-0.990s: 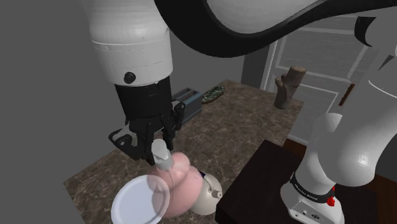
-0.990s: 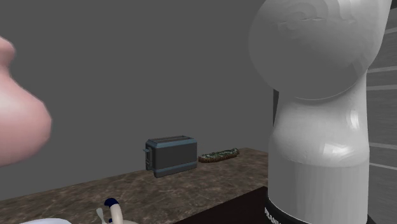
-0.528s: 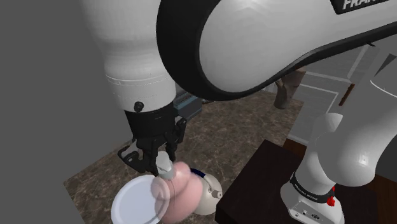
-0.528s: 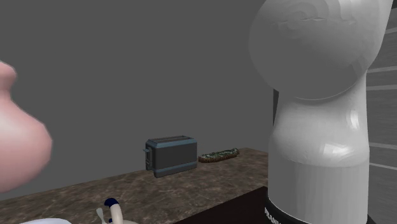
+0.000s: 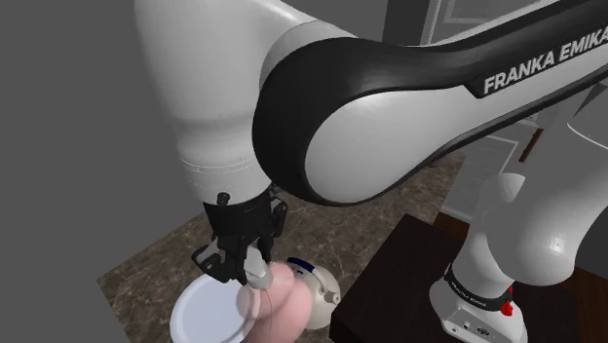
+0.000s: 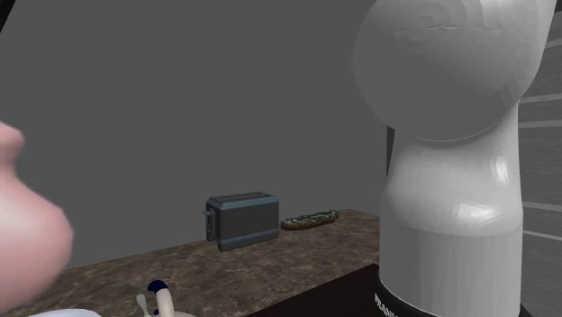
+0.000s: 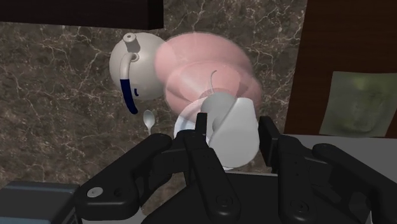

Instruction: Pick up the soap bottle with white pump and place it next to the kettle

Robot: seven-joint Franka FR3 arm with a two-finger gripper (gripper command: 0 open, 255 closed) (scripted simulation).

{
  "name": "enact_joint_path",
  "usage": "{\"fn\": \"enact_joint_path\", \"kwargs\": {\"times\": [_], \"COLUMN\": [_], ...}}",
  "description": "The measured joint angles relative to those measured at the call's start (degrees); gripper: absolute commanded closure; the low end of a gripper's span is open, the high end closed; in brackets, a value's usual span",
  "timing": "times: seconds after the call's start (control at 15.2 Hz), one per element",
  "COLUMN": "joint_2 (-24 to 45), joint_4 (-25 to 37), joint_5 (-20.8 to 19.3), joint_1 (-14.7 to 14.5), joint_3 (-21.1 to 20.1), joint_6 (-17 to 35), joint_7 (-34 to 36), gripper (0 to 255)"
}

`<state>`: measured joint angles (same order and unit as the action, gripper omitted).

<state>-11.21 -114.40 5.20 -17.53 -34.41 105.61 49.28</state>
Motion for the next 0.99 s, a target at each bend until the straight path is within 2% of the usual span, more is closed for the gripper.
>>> {"fn": "enact_joint_path", "kwargs": {"times": [0.99], "joint_2": [2.45], "joint_4": [-9.46], "joint_5": [-0.96], "joint_1": [-0.25], "joint_3": [-1.31], "joint_6": [11.58], "joint_7": [1.22], "gripper": [255]}}
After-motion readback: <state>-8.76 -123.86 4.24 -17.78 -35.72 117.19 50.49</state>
